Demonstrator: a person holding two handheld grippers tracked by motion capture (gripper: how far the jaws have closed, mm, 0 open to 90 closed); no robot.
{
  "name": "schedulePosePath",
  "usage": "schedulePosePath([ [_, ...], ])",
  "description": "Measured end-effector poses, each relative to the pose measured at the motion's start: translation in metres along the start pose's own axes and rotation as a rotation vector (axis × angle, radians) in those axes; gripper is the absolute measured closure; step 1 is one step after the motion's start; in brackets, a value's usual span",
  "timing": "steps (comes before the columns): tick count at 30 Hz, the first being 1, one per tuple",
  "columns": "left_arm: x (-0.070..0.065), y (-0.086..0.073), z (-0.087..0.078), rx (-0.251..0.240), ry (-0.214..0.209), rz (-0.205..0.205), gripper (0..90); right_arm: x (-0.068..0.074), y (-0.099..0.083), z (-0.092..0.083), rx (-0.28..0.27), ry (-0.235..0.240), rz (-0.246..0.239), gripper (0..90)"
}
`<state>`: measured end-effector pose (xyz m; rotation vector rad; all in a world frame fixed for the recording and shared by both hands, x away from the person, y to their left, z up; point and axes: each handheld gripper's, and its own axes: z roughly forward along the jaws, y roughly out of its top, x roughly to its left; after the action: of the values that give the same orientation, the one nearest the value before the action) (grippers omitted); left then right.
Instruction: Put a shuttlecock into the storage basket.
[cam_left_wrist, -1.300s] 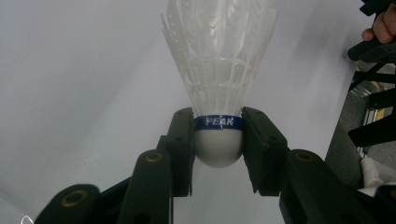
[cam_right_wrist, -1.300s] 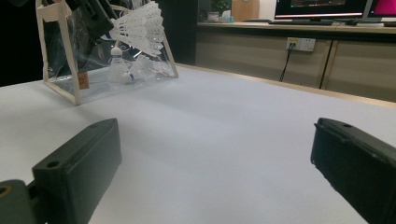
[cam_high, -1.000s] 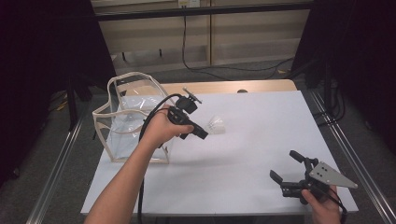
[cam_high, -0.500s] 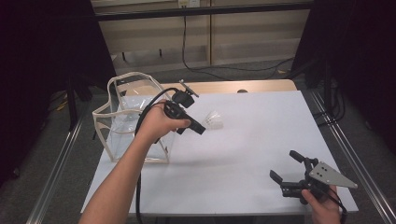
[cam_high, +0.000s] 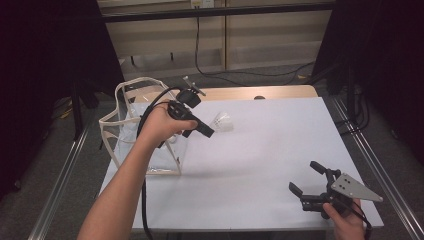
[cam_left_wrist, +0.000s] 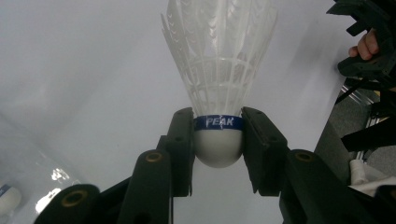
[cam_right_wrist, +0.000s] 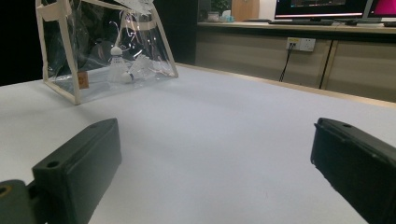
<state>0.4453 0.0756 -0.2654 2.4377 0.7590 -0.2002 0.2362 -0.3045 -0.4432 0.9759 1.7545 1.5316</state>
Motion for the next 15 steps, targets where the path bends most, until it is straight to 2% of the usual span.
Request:
schedulePosePath([
  [4,0.002,0.000,-0.005,-0.007,0.005,-0.007,65.8,0.000,0.000,0.000,-0.002,0.001,0.001,1.5],
  [5,0.001,0.000,-0.005,-0.022,0.008,-0.024,65.8,0.000,0.000,0.000,-0.001,-0.001,0.000,1.4],
  [12,0.001,0.002,-0.011,-0.019,0.011,-0.029,65.8,0.000,0.000,0.000,0.000,0.000,0.002,1.4],
  [14,0.002,0.003,-0.015,-0.008,0.011,-0.012,65.7,0.000,0.000,0.000,-0.001,0.001,0.002,1.4],
  [15,0.002,0.003,-0.016,-0.018,0.016,-0.022,65.8,0.000,0.000,0.000,-0.002,0.002,0.002,1.4],
])
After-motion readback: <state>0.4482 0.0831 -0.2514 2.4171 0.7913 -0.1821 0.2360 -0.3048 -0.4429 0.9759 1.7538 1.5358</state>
